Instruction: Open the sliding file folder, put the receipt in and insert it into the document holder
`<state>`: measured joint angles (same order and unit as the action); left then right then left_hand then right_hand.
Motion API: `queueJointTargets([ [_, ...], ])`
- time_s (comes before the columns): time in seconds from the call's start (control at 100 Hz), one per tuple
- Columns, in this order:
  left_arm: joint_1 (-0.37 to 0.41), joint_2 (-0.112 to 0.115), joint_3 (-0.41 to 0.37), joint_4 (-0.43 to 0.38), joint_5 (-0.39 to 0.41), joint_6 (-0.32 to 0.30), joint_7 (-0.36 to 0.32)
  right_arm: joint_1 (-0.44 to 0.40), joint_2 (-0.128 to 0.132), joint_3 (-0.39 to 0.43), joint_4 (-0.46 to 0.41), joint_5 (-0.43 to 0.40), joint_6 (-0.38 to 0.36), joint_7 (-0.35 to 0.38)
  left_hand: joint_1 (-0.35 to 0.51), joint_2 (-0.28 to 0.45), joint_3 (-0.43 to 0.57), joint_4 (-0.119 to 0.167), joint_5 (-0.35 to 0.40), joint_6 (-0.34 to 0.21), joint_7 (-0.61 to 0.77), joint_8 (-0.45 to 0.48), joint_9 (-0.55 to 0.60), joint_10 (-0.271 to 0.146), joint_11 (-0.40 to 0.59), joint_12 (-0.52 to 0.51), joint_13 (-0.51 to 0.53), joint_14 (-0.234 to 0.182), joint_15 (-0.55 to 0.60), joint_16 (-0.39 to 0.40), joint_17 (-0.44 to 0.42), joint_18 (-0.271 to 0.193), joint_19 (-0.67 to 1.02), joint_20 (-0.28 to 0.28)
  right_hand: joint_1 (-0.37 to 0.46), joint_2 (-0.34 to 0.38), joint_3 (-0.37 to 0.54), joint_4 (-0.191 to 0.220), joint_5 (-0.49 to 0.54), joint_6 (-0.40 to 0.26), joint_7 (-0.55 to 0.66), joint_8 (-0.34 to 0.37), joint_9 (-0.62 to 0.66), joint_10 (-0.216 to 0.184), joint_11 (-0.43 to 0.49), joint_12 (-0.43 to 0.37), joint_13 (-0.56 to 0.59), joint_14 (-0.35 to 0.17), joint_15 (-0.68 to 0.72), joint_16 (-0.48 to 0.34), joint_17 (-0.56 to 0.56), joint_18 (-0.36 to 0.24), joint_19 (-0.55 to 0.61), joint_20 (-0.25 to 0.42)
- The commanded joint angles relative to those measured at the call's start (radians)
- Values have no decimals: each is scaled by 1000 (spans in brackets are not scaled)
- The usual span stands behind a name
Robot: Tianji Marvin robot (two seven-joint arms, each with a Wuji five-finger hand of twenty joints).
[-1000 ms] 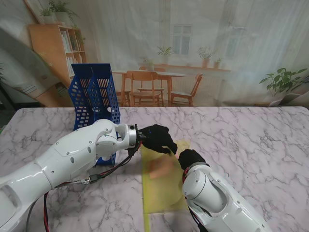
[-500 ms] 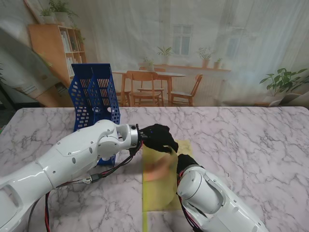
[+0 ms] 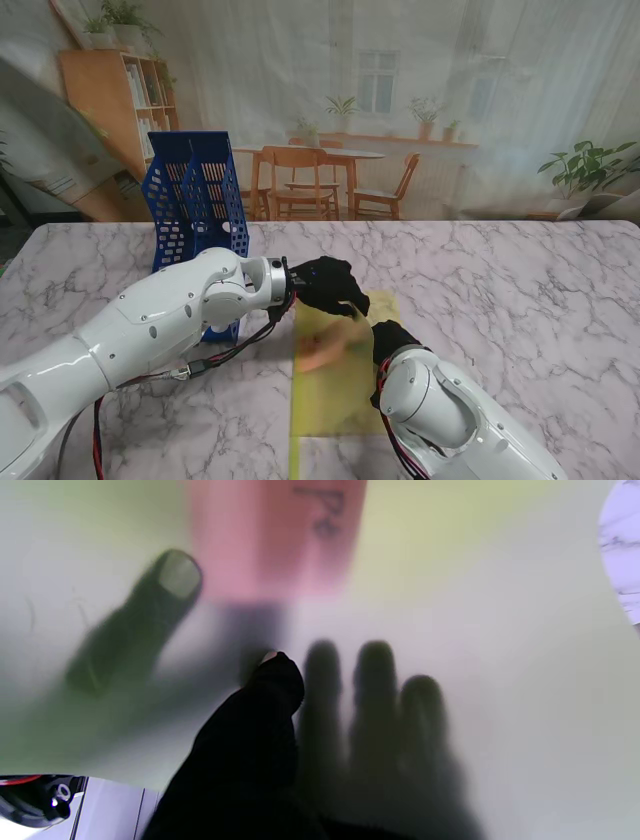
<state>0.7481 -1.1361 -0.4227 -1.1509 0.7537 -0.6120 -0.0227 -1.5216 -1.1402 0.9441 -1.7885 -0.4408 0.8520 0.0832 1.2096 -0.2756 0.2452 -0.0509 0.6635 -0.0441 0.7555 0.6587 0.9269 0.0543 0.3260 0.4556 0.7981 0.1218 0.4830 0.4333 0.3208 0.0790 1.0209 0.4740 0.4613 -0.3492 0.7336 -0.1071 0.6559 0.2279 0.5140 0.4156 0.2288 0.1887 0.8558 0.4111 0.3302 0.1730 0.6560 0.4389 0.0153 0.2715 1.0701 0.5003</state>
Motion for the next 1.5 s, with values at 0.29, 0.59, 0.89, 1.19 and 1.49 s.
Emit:
queueJointTargets([
  [0.29,4,2,-9,-9,9,-13,-13,-63,30,74,-60,-19,-35,41,81,126,34,14,85,-10,159,57,13,7,23,1,14,36,49,6,3,-32,32,16,-98,28,-155,3,-139,16,-138,-14,-68,2,-94,-60,-51,-19,-83,-8,-39,-4,-36,25],
  [0.59,30,19,-52,-41,29,-28,-20,-186,10,245,-135,-27,-168,-42,81,126,37,15,86,-10,161,58,13,5,24,2,15,36,49,5,5,-34,32,15,-34,98,-192,22,-171,-40,-79,34,-67,2,-92,-65,-60,-15,-90,-4,-22,-24,-21,55],
  [0.89,61,34,-99,-72,59,-48,-18,-229,2,384,-154,-33,-276,-84,81,126,36,13,86,-11,164,61,14,3,25,3,16,34,50,5,6,-35,32,15,-30,116,-213,24,-232,-44,-55,9,-67,-3,-138,-85,-47,-3,-221,-78,-34,-10,-78,27],
  [1.19,102,50,-172,-119,100,-73,-14,-158,3,422,-76,12,-246,-53,81,126,36,13,85,-12,164,62,13,3,25,3,16,34,48,5,7,-34,32,14,-84,163,-320,20,-369,-57,-113,-37,-60,-1,-284,-136,-45,44,-402,-170,-42,12,-176,-10],
  [1.49,119,58,-211,-147,118,-96,-19,-94,-10,394,24,78,-188,-67,81,128,37,14,85,-12,167,67,13,0,25,4,16,32,48,5,8,-36,30,13,-112,204,-428,25,-457,-46,-137,-51,-60,18,-313,-142,0,64,-393,-150,-12,28,-168,6],
])
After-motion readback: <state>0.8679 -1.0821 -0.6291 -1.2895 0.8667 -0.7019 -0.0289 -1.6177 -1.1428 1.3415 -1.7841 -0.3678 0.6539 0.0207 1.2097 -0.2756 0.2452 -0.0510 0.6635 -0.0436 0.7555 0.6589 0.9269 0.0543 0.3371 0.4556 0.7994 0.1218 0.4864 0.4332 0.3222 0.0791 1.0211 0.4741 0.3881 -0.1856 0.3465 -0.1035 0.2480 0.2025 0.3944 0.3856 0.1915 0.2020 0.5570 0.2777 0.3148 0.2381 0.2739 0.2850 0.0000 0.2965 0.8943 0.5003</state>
